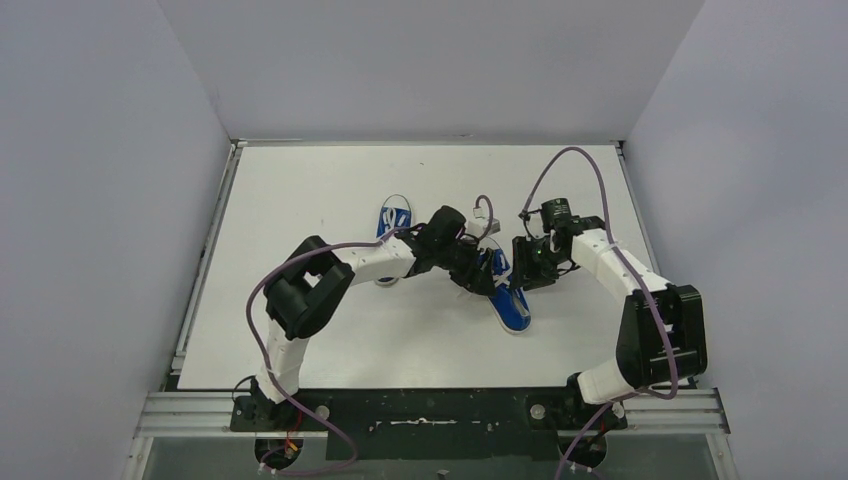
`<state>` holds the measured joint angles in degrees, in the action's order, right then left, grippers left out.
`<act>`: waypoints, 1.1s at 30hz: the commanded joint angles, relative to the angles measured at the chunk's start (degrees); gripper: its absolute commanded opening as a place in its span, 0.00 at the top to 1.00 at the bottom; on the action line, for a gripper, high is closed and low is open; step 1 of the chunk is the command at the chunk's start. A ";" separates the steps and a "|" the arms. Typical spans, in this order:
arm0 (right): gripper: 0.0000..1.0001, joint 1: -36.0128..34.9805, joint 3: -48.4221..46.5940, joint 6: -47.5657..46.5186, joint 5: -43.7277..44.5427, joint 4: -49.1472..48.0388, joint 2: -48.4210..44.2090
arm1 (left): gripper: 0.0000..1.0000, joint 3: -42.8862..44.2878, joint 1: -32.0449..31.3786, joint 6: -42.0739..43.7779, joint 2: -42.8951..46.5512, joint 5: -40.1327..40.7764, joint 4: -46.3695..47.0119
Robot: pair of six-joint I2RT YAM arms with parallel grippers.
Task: Tie the shoes
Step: Tie the shoelace on the shoe.
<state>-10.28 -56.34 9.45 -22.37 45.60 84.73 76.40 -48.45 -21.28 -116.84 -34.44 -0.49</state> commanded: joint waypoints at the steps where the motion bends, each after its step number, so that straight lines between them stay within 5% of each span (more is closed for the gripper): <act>1: 0.63 -0.54 -0.65 -0.99 -0.53 -2.88 0.71 | 0.51 3.23 -0.15 2.29 -0.64 2.16 0.58; 9: 0.61 -0.69 -1.06 -1.43 -1.07 -2.97 1.21 | 0.48 5.73 -0.39 3.52 -1.69 3.44 -1.88; 20: 0.82 -1.05 -1.72 -2.37 -0.66 -2.42 1.17 | 0.66 9.39 -1.64 3.52 -5.92 2.22 -3.71; 27: 0.97 -1.05 -2.95 -3.32 -0.18 1.57 -0.30 | 1.00 10.31 -1.58 6.07 -3.65 1.30 -8.63; 33: 1.00 -0.78 -2.80 -0.43 0.33 4.94 -3.45 | 1.00 4.93 -0.80 5.68 2.32 -1.02 -10.47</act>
<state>-10.96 -57.10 7.25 -22.94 47.51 85.25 83.66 -49.71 -16.38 -121.69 -32.14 -9.13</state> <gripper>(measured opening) 0.025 0.006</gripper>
